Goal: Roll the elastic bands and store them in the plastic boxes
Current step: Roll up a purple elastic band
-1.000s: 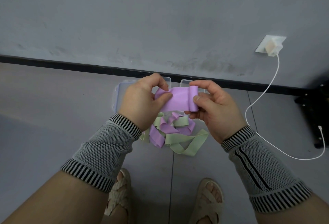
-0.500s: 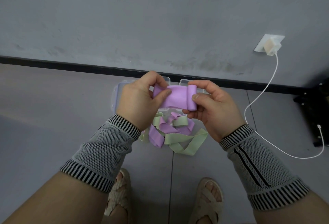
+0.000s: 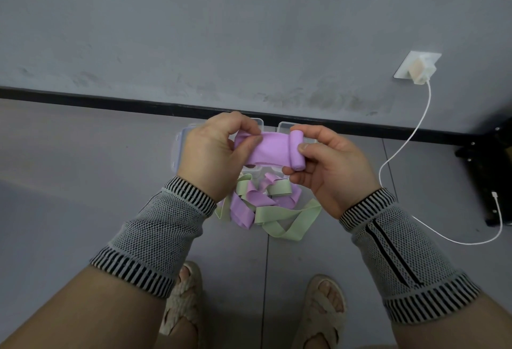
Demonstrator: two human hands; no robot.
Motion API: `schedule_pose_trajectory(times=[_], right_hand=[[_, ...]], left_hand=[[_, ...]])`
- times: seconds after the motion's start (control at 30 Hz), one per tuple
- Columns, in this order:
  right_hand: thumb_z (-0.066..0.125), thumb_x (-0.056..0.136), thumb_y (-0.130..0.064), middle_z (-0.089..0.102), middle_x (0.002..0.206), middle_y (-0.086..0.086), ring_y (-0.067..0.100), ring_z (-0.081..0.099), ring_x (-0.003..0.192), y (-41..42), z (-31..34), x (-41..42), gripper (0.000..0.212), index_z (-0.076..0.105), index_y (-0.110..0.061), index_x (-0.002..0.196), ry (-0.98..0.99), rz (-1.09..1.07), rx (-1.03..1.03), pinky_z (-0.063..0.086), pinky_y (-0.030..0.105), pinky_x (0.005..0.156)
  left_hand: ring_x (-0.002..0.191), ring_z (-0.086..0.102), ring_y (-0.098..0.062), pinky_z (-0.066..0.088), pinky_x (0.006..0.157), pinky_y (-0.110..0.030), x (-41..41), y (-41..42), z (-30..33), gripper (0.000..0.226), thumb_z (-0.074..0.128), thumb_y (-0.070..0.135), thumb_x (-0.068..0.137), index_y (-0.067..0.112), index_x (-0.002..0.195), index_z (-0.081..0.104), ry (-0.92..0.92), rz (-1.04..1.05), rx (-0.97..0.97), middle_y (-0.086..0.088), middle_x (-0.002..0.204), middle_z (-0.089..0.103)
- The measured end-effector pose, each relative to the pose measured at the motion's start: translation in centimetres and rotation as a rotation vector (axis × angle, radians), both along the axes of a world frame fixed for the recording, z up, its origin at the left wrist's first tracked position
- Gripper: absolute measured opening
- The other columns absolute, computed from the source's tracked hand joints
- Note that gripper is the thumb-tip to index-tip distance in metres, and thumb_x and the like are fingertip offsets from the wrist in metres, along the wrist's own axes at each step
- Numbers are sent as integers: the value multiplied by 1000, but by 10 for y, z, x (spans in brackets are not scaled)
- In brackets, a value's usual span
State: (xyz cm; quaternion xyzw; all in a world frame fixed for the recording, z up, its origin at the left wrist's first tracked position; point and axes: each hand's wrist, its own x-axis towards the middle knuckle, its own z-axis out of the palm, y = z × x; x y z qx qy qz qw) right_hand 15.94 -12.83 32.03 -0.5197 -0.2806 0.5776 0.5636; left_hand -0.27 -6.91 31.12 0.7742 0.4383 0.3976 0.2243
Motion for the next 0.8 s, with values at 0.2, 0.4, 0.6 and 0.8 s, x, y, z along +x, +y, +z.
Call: schedule_pose_trajectory(times=[0.2, 0.4, 0.6, 0.8], right_hand=[[42, 91, 5, 58, 60, 8, 17, 59, 45, 1, -1, 0, 25, 61, -11, 96, -19, -9, -42, 49, 22, 44], [44, 89, 7, 56, 57, 5, 17, 59, 47, 2, -4, 0, 30, 62, -17, 94, -164, 5, -3, 49, 24, 46], [47, 92, 5, 56, 54, -5, 13, 62, 55, -1, -6, 0, 35, 60, -27, 98, -390, 93, 134, 51, 29, 56], [47, 93, 3, 64, 59, -7, 11, 64, 60, -2, -5, -5, 34, 56, -28, 104, -442, 141, 213, 51, 27, 60]], left_hand=[[83, 61, -3, 49, 70, -13, 0, -1, 3, 15, 75, 17, 75, 26, 69, 65, -165, -25, -159, 10, 103, 60], [101, 62, -9, 51, 87, -36, 3, -2, 4, 15, 64, 19, 80, 22, 69, 54, -218, -81, -360, 14, 100, 64], [94, 62, -13, 50, 86, -36, 0, 1, 2, 19, 53, 15, 90, 25, 76, 47, -84, -44, -379, 9, 98, 67], [90, 63, -18, 49, 80, -33, -3, 5, 7, 22, 54, 15, 90, 28, 75, 45, -136, 67, -362, 8, 95, 69]])
